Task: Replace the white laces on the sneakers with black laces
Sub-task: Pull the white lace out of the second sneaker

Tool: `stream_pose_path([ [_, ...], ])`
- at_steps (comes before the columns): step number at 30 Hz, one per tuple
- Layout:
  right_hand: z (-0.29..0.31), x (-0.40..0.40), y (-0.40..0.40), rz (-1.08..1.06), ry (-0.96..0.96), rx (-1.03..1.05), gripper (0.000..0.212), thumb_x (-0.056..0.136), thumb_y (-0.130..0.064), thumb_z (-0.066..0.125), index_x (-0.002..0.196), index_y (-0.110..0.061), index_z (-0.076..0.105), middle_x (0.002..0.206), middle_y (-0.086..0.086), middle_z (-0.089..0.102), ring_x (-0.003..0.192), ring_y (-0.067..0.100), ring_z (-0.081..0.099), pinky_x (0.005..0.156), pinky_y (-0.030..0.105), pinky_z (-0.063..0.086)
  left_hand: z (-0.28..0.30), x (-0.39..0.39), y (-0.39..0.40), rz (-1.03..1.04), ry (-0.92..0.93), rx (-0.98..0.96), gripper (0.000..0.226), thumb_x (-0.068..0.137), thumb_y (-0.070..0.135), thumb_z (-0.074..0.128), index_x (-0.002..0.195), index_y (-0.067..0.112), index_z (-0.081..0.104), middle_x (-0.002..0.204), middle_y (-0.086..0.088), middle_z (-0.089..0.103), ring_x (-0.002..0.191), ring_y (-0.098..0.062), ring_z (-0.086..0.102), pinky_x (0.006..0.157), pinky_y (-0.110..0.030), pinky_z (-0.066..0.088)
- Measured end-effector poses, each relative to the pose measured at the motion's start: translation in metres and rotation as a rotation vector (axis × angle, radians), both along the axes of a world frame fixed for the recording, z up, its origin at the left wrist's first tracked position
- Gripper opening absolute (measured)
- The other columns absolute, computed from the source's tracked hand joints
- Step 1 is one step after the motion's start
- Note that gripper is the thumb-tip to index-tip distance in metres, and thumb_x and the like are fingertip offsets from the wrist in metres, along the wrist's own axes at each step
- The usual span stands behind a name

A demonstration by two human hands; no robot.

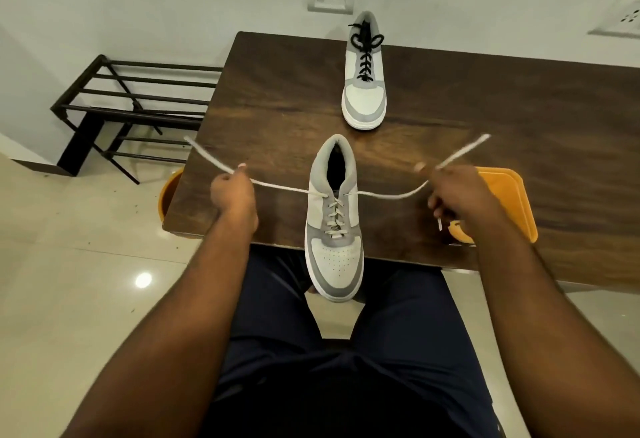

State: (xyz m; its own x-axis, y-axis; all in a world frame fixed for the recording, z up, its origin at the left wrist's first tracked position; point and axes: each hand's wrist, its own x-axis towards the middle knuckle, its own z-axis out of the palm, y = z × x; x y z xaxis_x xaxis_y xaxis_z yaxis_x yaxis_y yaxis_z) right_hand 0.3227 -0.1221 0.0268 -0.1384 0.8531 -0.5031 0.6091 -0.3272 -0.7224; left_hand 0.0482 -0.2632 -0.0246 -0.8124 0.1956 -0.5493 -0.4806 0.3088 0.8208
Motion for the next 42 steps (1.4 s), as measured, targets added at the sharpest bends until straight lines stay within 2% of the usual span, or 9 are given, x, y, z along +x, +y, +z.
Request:
stream_pose_path([
  [3,-0.012,-0.011,-0.007,0.287,-0.398,0.256,0.046,0.081,-0.056,0.063,0.104,-0.017,0.068,0.086,0.008,0.072,0.076,0.029,0.069,0.075,0.040,0.055,-0.005,-0.005,-0.015,-0.408,0.334,-0.418,0.055,0.082,0.051,0.065,0.115,0.007,0.062,0.103,-0.015,0.061,0.094,-0.035,0.060,0.076,-0.042,0.053],
  [6,-0.015,-0.040,-0.033,0.435,-0.108,0.402,0.039,0.090,-0.030,0.065,0.128,-0.024,0.060,0.087,-0.006,0.062,0.081,0.016,0.061,0.078,0.033,0.051,0.005,0.005,-0.020,-0.775,0.927,-0.439,0.055,0.087,0.028,0.068,0.138,0.018,0.048,0.143,-0.018,0.036,0.131,-0.038,0.037,0.108,-0.049,0.037],
  [11,-0.032,-0.072,-0.048,0.727,-0.119,0.405,0.036,0.092,-0.027,0.060,0.128,-0.035,0.060,0.098,-0.007,0.052,0.097,0.016,0.059,0.082,0.032,0.049,0.005,0.042,0.007,-1.391,0.911,-0.499,0.072,0.083,0.043,0.071,0.144,0.051,0.033,0.161,0.001,0.016,0.149,-0.024,0.011,0.115,-0.058,0.014],
  [19,-0.033,-0.073,-0.036,0.821,-0.399,0.682,0.021,0.093,-0.038,0.058,0.109,-0.026,0.062,0.107,-0.001,0.046,0.099,0.018,0.055,0.072,0.033,0.049,-0.011,0.045,0.006,-1.201,0.830,-0.389,0.052,0.075,0.050,0.075,0.117,0.039,0.046,0.106,0.016,0.066,0.106,-0.014,0.062,0.117,-0.047,0.005],
  [22,-0.035,-0.071,-0.034,0.793,-0.392,0.616,0.017,0.093,-0.034,0.059,0.106,-0.023,0.062,0.115,0.000,0.044,0.105,0.021,0.051,0.078,0.036,0.049,-0.017,0.044,0.004,-1.191,0.757,-0.284,0.054,0.073,0.046,0.079,0.114,0.037,0.045,0.091,0.014,0.063,0.094,-0.017,0.066,0.116,-0.047,0.025],
  [25,-0.037,-0.085,-0.043,0.853,-0.380,0.553,0.023,0.095,-0.025,0.054,0.115,-0.025,0.064,0.145,0.000,0.034,0.124,0.027,0.040,0.097,0.046,0.046,-0.016,0.045,0.004,-1.201,0.649,-0.196,0.064,0.068,0.044,0.084,0.118,0.033,0.045,0.090,0.007,0.064,0.093,-0.022,0.064,0.097,-0.046,0.047],
  [32,-0.050,-0.079,-0.053,0.532,-0.078,0.482,0.011,0.095,-0.021,0.056,0.102,-0.022,0.064,0.155,0.001,0.028,0.140,0.027,0.027,0.106,0.035,0.025,-0.022,0.055,0.003,-1.147,0.618,-0.168,0.072,0.065,0.044,0.086,0.120,0.035,0.042,0.099,0.002,0.067,0.093,-0.022,0.063,0.092,-0.045,0.050],
  [36,-0.040,-0.092,-0.049,0.703,-0.240,0.508,0.025,0.097,-0.027,0.052,0.119,-0.029,0.063,0.162,-0.002,0.007,0.148,0.029,0.005,0.116,0.049,0.016,-0.024,0.057,0.003,-1.112,0.603,-0.147,0.073,0.063,0.047,0.086,0.120,0.039,0.041,0.102,0.001,0.068,0.098,-0.023,0.063,0.086,-0.044,0.054],
  [42,-0.029,-0.101,-0.043,0.838,-0.322,0.302,0.015,0.092,-0.030,0.062,0.104,-0.030,0.070,0.163,-0.006,0.004,0.149,0.029,-0.004,0.115,0.056,0.008,-0.027,0.053,0.000,-1.095,0.588,-0.102,0.071,0.065,0.044,0.086,0.119,0.041,0.040,0.103,0.000,0.067,0.095,-0.021,0.064,0.083,-0.040,0.055],
])
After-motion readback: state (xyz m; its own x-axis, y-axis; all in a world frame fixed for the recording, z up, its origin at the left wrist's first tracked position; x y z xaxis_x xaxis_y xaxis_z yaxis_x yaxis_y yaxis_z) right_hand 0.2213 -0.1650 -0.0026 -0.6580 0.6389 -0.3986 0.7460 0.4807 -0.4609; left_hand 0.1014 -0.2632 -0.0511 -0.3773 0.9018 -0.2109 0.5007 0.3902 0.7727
